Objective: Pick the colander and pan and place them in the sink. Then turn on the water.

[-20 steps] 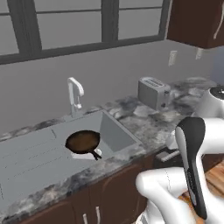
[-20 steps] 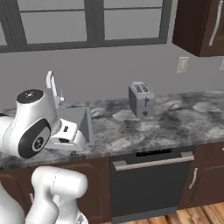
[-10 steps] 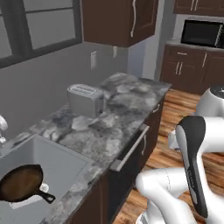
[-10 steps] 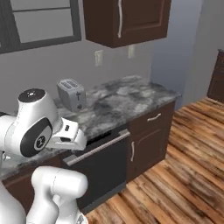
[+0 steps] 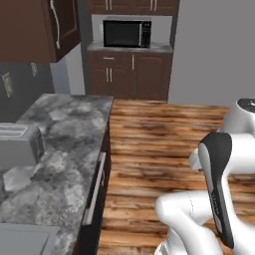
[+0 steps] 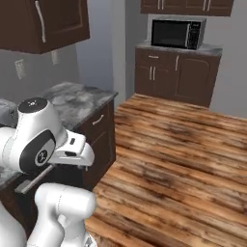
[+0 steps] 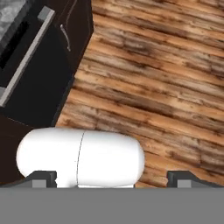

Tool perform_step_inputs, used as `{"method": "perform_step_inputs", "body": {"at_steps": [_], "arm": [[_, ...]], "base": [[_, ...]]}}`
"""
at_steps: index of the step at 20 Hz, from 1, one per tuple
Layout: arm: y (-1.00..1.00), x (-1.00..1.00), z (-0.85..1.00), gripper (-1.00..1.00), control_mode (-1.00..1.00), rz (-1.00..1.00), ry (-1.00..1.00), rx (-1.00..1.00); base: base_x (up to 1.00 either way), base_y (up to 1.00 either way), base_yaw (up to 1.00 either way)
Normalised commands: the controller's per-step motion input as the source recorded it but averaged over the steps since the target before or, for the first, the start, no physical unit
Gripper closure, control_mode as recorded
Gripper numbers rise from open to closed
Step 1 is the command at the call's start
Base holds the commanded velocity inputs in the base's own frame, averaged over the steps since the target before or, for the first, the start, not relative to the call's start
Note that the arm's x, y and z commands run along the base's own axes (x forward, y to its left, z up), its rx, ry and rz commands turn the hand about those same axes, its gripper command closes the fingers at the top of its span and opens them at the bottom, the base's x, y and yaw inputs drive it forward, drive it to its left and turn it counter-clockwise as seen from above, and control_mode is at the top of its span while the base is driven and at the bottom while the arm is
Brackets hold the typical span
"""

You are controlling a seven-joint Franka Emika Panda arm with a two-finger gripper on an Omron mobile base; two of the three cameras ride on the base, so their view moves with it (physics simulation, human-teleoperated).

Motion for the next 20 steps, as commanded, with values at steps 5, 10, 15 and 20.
{"method": "perform_step_inputs", "body": {"at_steps": [5,10,15,20], "arm": [[0.00,0.00,0.00,-1.00,1.00,0.00,0.00,0.00],[0.00,0.00,0.00,-1.00,1.00,0.00,0.00,0.00],[0.00,0.00,0.00,-1.00,1.00,0.00,0.00,0.00],[0.00,0.00,0.00,-1.00,1.00,0.00,0.00,0.00]], "base": [[0.35,-0.81,-0.54],[0.35,-0.71,-0.55],[0.35,-0.59,-0.57],[0.21,-0.02,-0.72]]}}
